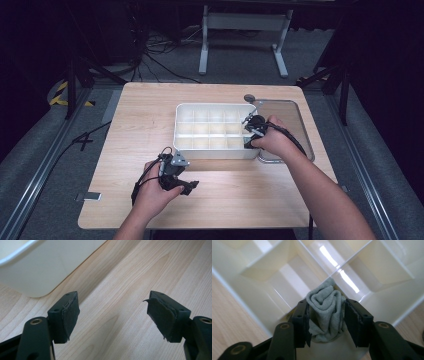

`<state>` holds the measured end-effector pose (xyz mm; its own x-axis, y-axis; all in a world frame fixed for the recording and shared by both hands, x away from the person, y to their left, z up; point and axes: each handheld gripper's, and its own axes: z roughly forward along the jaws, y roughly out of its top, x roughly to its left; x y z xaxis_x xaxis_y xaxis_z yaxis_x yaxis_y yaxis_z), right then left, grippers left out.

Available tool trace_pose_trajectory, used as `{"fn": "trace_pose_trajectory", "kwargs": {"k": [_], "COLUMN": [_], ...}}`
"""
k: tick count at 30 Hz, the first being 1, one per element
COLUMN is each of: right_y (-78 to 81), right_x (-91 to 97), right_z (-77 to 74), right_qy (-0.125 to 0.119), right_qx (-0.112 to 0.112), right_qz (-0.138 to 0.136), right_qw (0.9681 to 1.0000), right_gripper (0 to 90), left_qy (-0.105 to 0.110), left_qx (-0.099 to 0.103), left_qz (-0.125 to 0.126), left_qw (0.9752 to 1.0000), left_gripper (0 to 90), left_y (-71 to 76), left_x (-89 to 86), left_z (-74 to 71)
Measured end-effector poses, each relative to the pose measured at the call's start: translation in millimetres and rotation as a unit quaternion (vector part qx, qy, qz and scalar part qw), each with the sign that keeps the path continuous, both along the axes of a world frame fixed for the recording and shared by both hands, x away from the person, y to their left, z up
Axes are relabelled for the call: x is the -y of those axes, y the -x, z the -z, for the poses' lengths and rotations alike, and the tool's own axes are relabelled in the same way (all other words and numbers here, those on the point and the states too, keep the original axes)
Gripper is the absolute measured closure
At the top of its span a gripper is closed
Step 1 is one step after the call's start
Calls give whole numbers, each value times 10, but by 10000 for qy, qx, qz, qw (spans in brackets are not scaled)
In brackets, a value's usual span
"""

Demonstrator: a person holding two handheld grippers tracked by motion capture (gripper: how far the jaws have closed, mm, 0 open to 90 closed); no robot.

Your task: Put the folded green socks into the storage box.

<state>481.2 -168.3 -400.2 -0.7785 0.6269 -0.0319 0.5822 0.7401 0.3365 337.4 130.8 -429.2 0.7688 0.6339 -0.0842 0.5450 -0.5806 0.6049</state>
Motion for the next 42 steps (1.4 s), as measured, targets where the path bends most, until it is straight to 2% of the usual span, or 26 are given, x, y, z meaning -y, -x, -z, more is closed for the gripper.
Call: {"fn": "trace_pose_trajectory", "kwargs": {"k": [2, 4, 9, 10, 13, 16, 18, 19, 20, 24, 28, 30, 32, 33, 35, 38, 39, 40, 42], "right_y": [32, 79, 237, 274, 397, 505, 595, 595, 626, 799, 933, 994, 1056, 1091, 1161, 1282, 1320, 1333, 1345], "right_x": [38, 87, 194, 213, 269, 314, 349, 349, 359, 429, 510, 550, 589, 604, 621, 632, 639, 632, 604], "right_z": [-83, -190, -375, -403, -474, -516, -541, -541, -547, -560, -524, -492, -461, -443, -402, -317, -286, -244, -192], "right_qy": [-167, -350, -951, -1046, -1381, -1580, -1831, -1831, -1900, -2178, -2490, -2547, -2522, -2513, -2506, -2642, -2758, -2894, -2662], "right_qx": [56, 242, 592, 657, 795, 864, 898, 898, 911, 1079, 1097, 1086, 1138, 1180, 1192, 1022, 937, 783, 670], "right_qz": [8, -17, -131, -157, -245, -337, -408, -408, -431, -653, -646, -610, -561, -516, -483, -407, -303, -107, -277], "right_qw": [9998, 9991, 9936, 9922, 9869, 9831, 9781, 9781, 9766, 9678, 9601, 9590, 9593, 9593, 9595, 9582, 9562, 9540, 9612], "right_gripper": [553, 525, 499, 496, 480, 468, 464, 464, 462, 448, 436, 431, 423, 415, 402, 399, 418, 391, 382], "left_qy": [-9, 29, 70, 104, 60, 71, 77, 77, 67, 51, 61, 103, 152, 85, 83, 30, 53, 87, 85], "left_qx": [44, 37, 110, 65, 118, 112, 123, 123, 122, 107, 119, 129, 79, 74, -16, -51, -36, -19, 10], "left_qz": [2, -3, -28, -66, -71, -126, -113, -113, -106, -92, -70, -61, -86, -44, -7, 56, 10, 16, 48], "left_qw": [10000, 10000, 9999, 9999, 9999, 9998, 9998, 9998, 9998, 9999, 9999, 9998, 9998, 9999, 10000, 10000, 10000, 10000, 10000], "left_gripper": [266, 265, 266, 265, 266, 266, 266, 266, 266, 266, 266, 280, 297, 299, 300, 289, 285, 284, 275], "left_y": [4, 16, 53, 67, 86, 101, 104, 104, 107, 115, 121, 127, 134, 130, 135, 136, 140, 141, 145], "left_x": [-8, -22, -73, -77, -100, -108, -111, -111, -109, -109, -105, -93, -86, -93, -98, -118, -119, -122, -128], "left_z": [-6, -14, -42, -44, -47, -50, -55, -55, -58, -59, -65, -67, -79, -94, -105, -129, -135, -141, -152]}}
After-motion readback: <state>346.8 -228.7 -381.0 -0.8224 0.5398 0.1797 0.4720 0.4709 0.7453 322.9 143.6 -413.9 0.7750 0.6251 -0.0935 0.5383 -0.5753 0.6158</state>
